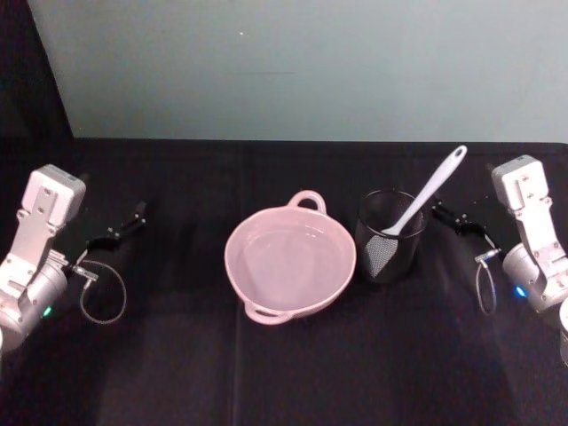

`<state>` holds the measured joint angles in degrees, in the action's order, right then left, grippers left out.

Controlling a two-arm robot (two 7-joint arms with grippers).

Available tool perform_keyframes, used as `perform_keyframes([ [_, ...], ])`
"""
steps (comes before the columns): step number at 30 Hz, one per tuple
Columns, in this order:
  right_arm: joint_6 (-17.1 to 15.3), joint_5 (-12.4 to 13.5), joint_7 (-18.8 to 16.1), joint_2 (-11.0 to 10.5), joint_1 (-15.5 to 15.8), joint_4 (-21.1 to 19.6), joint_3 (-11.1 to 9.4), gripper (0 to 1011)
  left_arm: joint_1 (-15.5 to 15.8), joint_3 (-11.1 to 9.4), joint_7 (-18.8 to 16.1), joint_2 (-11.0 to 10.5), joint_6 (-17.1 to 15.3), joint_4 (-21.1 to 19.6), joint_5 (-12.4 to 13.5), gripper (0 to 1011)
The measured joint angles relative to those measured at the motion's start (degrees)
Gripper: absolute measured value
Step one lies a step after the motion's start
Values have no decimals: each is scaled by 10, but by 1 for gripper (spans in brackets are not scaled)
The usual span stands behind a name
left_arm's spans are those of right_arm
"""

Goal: Use the one hand to pick up the spoon and stir the clear water in the bowl.

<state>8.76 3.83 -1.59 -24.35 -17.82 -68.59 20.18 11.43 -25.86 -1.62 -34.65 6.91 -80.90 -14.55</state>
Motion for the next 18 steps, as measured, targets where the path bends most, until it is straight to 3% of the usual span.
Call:
perform_keyframes([
  [18,-2,4,-4,-2,0,0,0,1002,0,0,0,0,0,0,0,1011],
])
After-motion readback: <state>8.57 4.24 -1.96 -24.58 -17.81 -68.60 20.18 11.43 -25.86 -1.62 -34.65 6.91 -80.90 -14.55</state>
